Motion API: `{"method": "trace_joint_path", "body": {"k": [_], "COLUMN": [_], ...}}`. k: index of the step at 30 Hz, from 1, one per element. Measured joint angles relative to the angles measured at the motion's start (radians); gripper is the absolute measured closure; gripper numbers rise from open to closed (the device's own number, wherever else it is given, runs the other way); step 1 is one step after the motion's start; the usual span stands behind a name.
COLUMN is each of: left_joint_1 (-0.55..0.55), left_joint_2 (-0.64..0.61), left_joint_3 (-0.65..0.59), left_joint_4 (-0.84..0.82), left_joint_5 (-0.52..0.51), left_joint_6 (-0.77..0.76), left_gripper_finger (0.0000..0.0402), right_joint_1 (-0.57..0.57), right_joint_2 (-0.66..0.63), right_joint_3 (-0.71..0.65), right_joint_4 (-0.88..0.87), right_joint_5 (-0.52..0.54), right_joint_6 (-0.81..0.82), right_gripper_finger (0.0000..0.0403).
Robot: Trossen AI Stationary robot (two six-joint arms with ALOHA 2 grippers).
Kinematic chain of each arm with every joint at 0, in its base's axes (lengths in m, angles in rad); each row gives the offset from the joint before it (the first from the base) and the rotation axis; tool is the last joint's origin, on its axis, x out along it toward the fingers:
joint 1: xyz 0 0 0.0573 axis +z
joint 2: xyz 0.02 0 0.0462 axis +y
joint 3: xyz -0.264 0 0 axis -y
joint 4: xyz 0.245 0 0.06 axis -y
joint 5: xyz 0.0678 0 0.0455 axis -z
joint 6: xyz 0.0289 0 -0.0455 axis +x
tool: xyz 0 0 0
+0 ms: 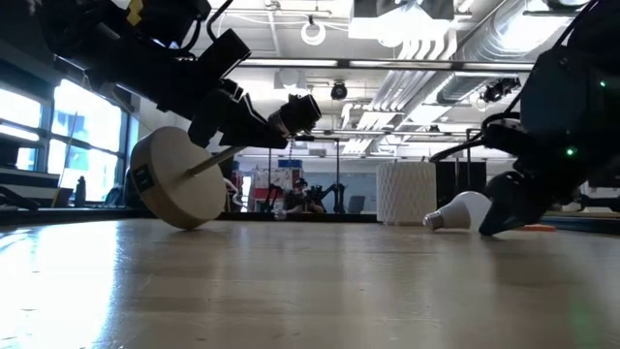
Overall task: Screw lightbulb
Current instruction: Insert the white lightbulb into the desk lamp
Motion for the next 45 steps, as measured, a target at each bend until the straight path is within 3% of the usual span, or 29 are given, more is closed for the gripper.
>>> {"method": "trace_joint_path", "body": {"k": [6, 22, 35, 45], "left_joint_1": [0.000, 0.000, 0.000, 0.000], "left_joint_2": [0.000, 0.000, 0.000, 0.000], "left_joint_3": [0.000, 0.000, 0.000, 0.000], "left_joint_4": [0.000, 0.000, 0.000, 0.000], "left_joint_5": [0.000, 0.000, 0.004, 0.007], "left_joint_6": [0.000, 0.000, 0.001, -0.006], "left_gripper_finger": [0.0268, 0.0268, 0.0268, 0.0268], "right_joint_1": [-0.012, -0.053, -0.086, -0.087], "right_joint_2": [-0.042, -0.048, -0.046, -0.047], "right_joint_3": [-0.004, -0.002, -0.002, -0.002], "right_joint_4": [0.024, 0.091, 0.345, 0.387], "right_joint_5": [0.005, -0.071, -0.133, -0.081], "right_joint_6": [-0.166, -0.065, -0.324, -0.299], "right_gripper_finger": [0.0066, 0.0053, 0.0047, 0.0047]}}
